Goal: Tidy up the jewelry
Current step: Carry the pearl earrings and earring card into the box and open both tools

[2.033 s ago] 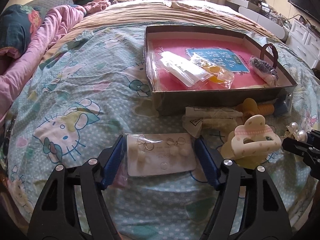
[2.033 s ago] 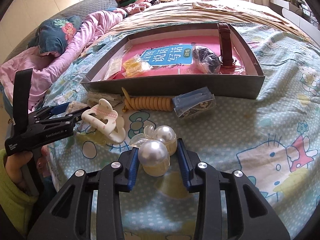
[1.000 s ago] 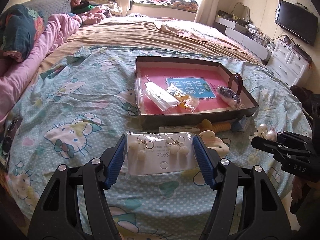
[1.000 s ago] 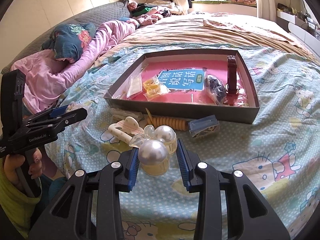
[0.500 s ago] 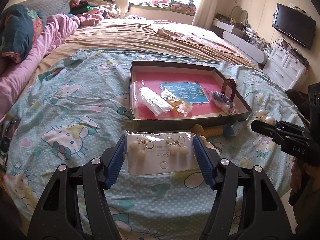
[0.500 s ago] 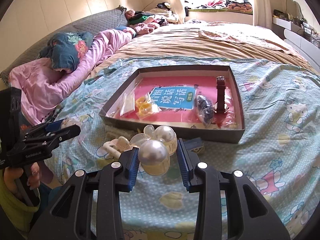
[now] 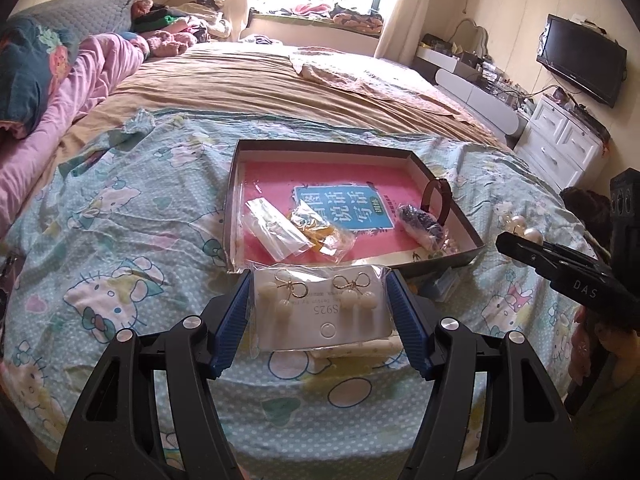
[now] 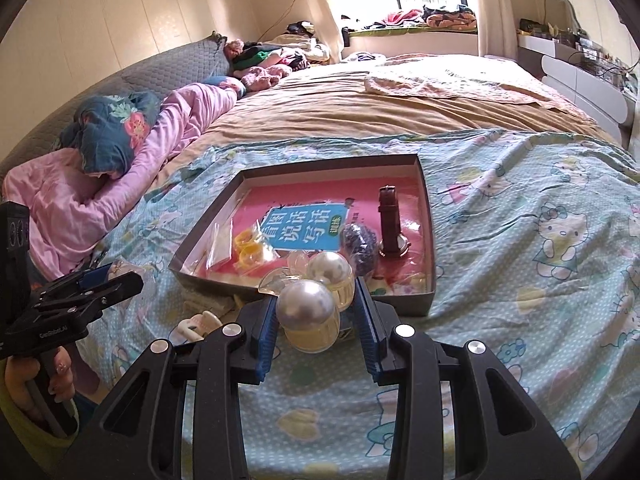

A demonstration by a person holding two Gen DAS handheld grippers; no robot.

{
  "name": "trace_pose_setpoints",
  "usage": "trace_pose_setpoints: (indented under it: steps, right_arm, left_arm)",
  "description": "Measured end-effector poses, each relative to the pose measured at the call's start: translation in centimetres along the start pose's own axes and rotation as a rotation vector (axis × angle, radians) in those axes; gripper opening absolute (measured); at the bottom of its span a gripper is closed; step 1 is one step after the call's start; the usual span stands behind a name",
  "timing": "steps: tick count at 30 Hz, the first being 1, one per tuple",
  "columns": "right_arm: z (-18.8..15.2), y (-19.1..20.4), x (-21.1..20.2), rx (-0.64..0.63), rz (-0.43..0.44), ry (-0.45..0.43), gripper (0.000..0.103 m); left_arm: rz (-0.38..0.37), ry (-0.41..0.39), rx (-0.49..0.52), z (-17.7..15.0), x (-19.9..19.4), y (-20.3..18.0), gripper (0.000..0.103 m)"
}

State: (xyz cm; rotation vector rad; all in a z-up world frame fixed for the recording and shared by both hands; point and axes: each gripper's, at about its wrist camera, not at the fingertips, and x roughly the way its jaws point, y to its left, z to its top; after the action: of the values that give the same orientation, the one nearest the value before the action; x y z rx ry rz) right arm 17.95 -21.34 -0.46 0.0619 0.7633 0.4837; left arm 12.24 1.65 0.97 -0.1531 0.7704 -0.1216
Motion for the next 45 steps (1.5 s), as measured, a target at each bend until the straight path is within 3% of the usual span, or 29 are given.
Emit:
trace_pose_setpoints:
  steps: [13, 23, 32, 45]
  right_arm:
    - [1.8, -2.4, -1.8, 0.031, -0.056, -0.066, 0.034]
    - [2.8, -3.4, -2.4, 0.042, -0.094, -0.093, 0.034]
    - [3.4, -3.7, -1.3, 0.035, -0.126, -0.088, 0.034]
    - [2.9, -4.5, 3.0, 0.032, -0.177, -0.006, 0.034]
  left_arm:
    - [-0.03, -0.035, 0.053, 4.1, 1.6, -2.7, 0.058]
    - [-0.053, -0.017, 0.078, 6.0, 3.9, -3.4, 0.058]
    - [-0.077, 0.022, 0.081, 6.6, 6.5, -2.7, 0.058]
    - [-0.096, 0.097, 0.07, 6.1, 11.0, -1.3, 0.058]
